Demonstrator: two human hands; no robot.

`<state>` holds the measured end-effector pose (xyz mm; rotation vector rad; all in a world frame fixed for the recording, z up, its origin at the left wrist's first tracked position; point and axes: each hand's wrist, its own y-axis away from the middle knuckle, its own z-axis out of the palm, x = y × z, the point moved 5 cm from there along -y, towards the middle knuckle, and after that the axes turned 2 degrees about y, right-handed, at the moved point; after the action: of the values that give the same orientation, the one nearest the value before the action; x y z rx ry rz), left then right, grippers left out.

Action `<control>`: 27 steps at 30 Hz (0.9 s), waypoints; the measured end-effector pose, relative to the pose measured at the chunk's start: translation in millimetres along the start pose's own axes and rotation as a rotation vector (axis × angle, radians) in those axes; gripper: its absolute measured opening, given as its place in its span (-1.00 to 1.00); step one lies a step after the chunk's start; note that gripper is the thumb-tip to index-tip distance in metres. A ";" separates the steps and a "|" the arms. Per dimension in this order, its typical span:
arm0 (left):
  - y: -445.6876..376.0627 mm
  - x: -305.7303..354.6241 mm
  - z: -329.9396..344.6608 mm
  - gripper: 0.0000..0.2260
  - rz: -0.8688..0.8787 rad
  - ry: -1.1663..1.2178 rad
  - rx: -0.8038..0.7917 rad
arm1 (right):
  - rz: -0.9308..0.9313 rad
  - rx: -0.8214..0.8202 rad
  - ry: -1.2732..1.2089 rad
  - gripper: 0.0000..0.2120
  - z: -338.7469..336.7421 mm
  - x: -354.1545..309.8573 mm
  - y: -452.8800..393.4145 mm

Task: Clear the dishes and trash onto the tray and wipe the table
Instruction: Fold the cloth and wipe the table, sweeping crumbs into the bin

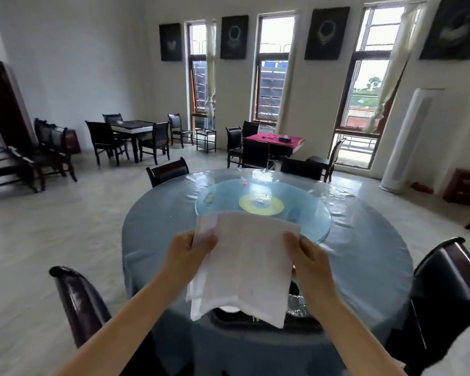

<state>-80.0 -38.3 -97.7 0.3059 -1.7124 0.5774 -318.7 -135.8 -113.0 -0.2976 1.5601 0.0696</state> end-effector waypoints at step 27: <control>-144.5 -124.6 -361.1 -0.93 -0.056 0.086 0.109 | -0.042 -0.186 0.012 -0.62 386.8 58.8 -119.6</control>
<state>322.2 18.9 -139.7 0.3996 -1.5877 0.6355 86.2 -169.9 -160.6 -0.4782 1.5615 0.1813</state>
